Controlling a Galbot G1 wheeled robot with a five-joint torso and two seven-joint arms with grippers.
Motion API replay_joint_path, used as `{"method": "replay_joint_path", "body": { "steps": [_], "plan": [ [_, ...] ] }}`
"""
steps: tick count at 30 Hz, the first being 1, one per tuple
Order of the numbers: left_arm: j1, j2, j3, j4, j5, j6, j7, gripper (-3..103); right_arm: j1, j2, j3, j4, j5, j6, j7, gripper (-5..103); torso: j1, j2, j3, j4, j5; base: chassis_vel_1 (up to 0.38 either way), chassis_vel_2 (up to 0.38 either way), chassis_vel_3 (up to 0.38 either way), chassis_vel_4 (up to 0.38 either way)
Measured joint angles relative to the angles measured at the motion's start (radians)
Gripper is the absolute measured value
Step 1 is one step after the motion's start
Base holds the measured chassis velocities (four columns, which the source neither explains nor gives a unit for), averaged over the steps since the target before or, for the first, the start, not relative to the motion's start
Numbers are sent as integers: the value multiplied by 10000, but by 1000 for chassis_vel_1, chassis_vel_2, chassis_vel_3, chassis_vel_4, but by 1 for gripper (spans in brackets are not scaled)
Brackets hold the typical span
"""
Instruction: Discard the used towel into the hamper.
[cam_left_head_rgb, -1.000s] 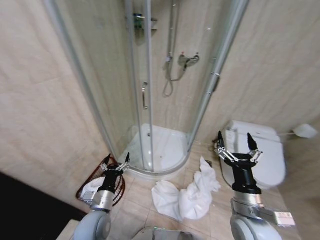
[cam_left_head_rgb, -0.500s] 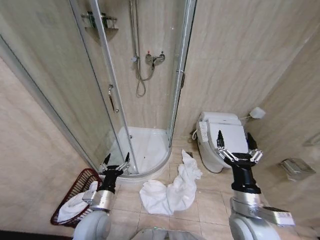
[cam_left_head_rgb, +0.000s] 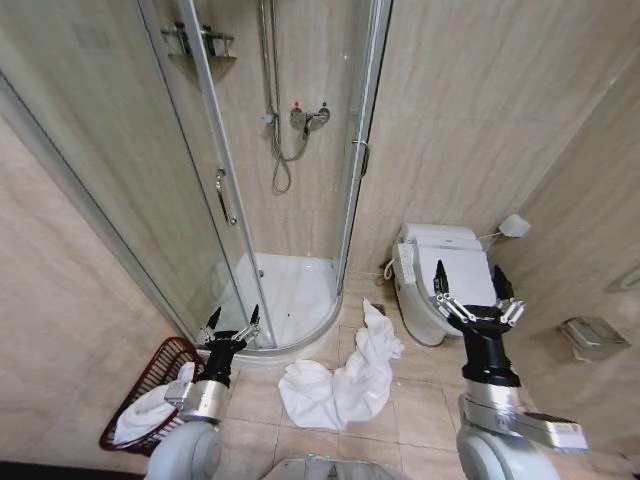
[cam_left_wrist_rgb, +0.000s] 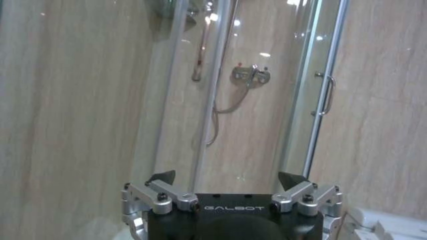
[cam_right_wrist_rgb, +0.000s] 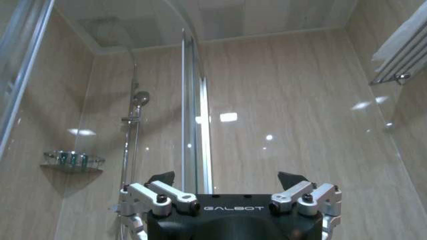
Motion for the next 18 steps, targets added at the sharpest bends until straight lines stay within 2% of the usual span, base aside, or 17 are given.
{"method": "replay_joint_path", "body": {
  "steps": [18],
  "plan": [
    [0,0,0,0,0,0,0,100,-20,4,46,-4,14,37,15,100,0,-2,0,0,0,-87,-84,86,82]
  ]
}}
